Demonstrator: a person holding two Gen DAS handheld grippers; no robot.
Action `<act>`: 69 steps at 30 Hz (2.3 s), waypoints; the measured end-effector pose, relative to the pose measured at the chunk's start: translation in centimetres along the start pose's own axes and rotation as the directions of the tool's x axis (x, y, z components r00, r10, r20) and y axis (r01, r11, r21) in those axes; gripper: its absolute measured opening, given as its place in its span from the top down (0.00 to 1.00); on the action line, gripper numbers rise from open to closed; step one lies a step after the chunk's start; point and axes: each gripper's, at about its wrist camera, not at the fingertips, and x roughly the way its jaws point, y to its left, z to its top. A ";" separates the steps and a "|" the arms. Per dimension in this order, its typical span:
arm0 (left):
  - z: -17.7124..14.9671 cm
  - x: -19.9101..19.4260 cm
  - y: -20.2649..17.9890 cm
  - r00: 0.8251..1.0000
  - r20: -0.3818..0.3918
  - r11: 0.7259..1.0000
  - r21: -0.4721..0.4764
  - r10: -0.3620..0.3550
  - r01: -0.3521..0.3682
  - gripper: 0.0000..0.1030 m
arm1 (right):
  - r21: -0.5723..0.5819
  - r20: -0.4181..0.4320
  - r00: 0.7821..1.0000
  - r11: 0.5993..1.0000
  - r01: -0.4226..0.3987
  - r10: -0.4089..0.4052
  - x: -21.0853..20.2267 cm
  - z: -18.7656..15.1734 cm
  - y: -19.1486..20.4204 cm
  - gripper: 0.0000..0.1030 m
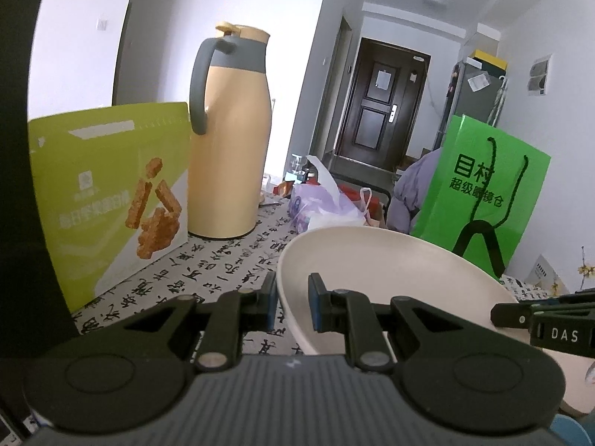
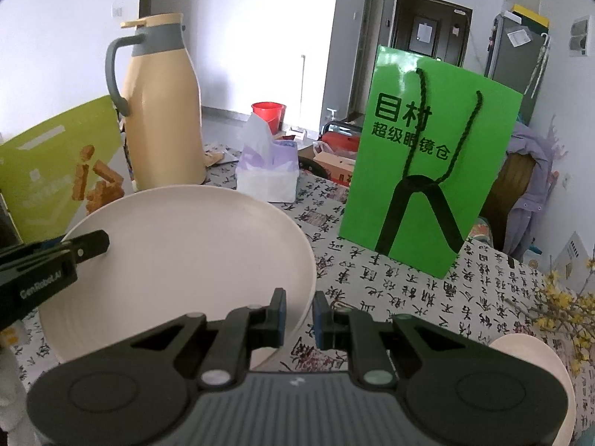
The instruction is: Organize plates and bowls
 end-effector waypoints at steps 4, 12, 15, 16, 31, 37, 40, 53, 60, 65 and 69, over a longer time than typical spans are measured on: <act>0.1 -1.2 -0.4 1.000 0.011 1.000 0.001 0.001 -0.001 0.84 | 0.005 0.014 1.000 1.000 -0.004 0.004 -1.2 -0.3 -0.1 0.86; 0.1 -4.2 -1.6 0.999 0.042 1.000 0.020 -0.004 0.003 0.84 | 0.020 0.039 0.999 1.000 -0.005 0.004 -4.0 -1.1 -0.8 0.86; 0.1 -5.2 -1.8 0.999 0.049 1.000 0.020 -0.006 0.005 0.84 | 0.024 0.046 0.999 1.000 -0.007 0.006 -4.9 -1.4 -1.0 0.86; 0.1 -5.6 -2.0 0.999 0.052 1.000 0.020 -0.007 0.006 0.84 | 0.024 0.050 0.999 1.000 -0.006 0.005 -5.2 -1.6 -1.0 0.86; -0.7 -9.6 -2.7 0.997 0.071 1.000 0.028 -0.005 0.003 0.84 | 0.032 0.080 0.997 0.999 -0.004 0.001 -9.1 -3.2 -1.2 0.86; -0.9 -10.7 -2.8 0.997 0.074 1.000 0.025 -0.006 0.005 0.84 | 0.033 0.089 0.996 0.999 -0.002 -0.001 -10.5 -4.0 -1.1 0.86; -1.0 -11.4 -3.0 0.997 0.076 1.000 0.030 -0.005 0.003 0.84 | 0.035 0.094 0.996 0.999 -0.001 -0.003 -11.0 -4.4 -1.2 0.86; -1.7 -14.3 -4.8 0.995 0.097 0.998 0.055 -0.012 0.007 0.84 | 0.060 0.121 0.993 0.998 -0.003 -0.005 -14.3 -6.4 -2.5 0.86; -2.1 -15.4 -6.3 0.994 0.104 0.997 0.078 -0.025 0.017 0.84 | 0.085 0.131 0.991 0.996 -0.002 -0.009 -15.9 -7.8 -4.0 0.86; -2.6 -16.5 -7.6 0.993 0.116 0.995 0.093 -0.030 0.020 0.84 | 0.101 0.142 0.990 0.995 -0.001 -0.013 -17.1 -8.6 -5.0 0.86; -2.9 -17.2 -8.5 0.992 0.122 0.994 0.105 -0.030 0.017 0.84 | 0.105 0.152 0.988 0.994 0.000 -0.016 -18.1 -9.3 -5.7 0.86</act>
